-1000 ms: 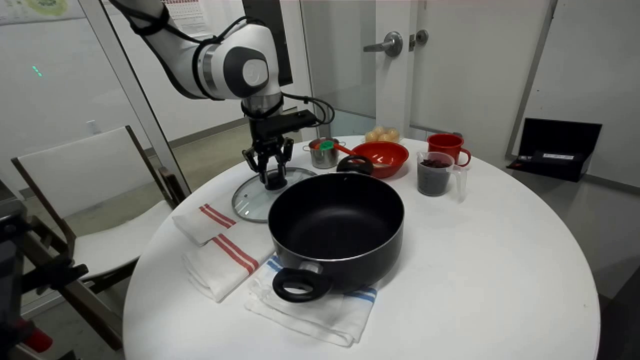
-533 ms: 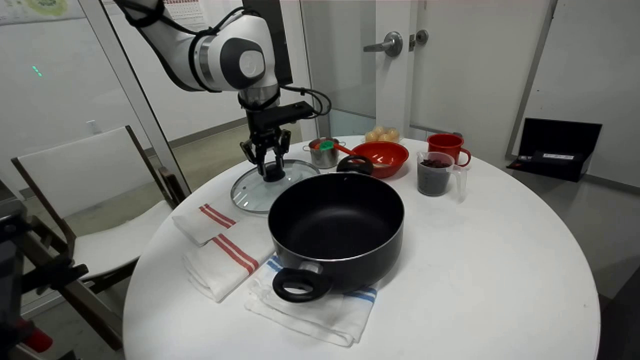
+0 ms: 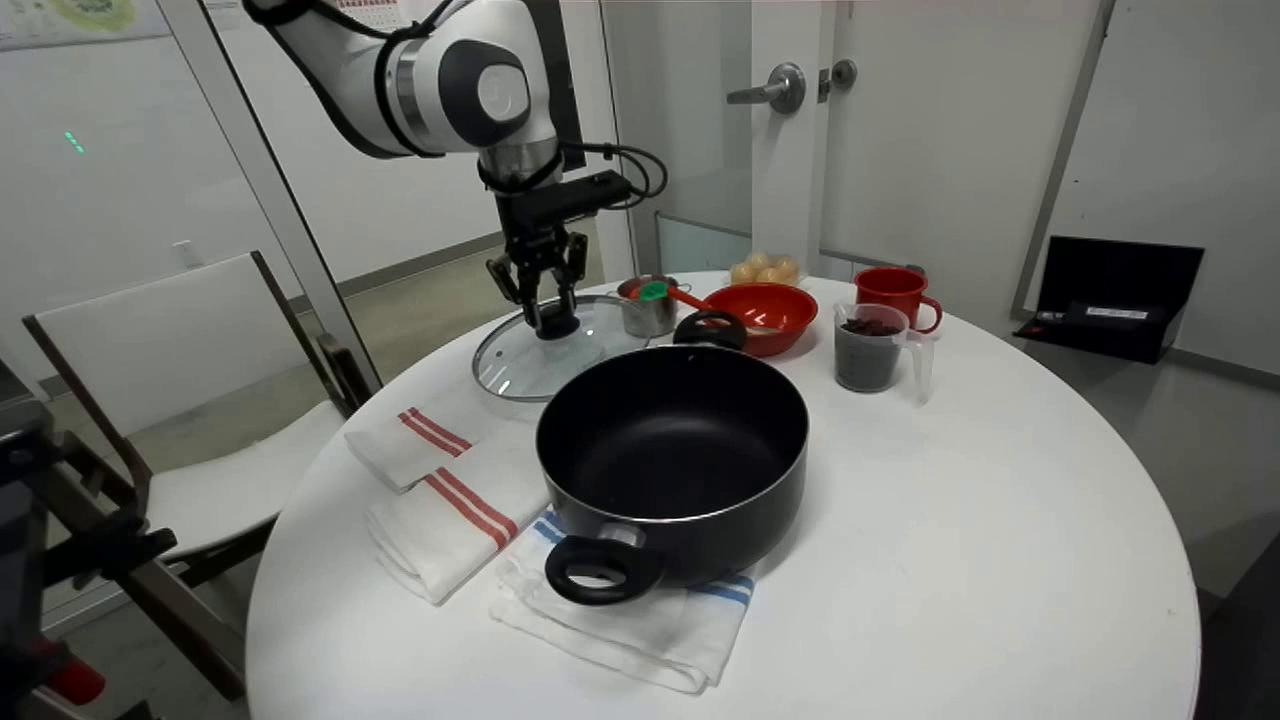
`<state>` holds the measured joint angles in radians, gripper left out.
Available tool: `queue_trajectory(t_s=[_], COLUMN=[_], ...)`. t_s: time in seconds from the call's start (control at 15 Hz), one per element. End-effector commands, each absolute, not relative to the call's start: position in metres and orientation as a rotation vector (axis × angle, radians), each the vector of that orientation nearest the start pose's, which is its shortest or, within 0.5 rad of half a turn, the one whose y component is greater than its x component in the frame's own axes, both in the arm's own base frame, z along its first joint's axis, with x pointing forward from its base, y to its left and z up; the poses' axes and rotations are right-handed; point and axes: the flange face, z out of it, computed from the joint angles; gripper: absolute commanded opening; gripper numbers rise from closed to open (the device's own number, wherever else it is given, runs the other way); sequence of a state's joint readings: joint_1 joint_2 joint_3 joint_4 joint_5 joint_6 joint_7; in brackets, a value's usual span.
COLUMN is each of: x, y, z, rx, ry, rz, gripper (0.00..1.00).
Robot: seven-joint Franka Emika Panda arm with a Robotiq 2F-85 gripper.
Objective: Put the glass lid on the black pot.
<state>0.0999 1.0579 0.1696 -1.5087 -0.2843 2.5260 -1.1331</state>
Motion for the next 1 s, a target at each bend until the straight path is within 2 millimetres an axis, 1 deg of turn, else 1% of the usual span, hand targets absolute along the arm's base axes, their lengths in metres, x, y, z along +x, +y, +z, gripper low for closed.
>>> queue_trajectory(t_s=[0.0, 0.67, 0.93], x=[0.666, 0.684, 0.691], y=[0.167, 0.161, 0.146], z=[0.067, 0.113, 0.129], rx=[-2.294, -2.450, -2.557], ry=[-2.245, -2.237, -2.150], rz=[0.052, 0.053, 0.078], gripper=[0.25, 0.25, 0.25])
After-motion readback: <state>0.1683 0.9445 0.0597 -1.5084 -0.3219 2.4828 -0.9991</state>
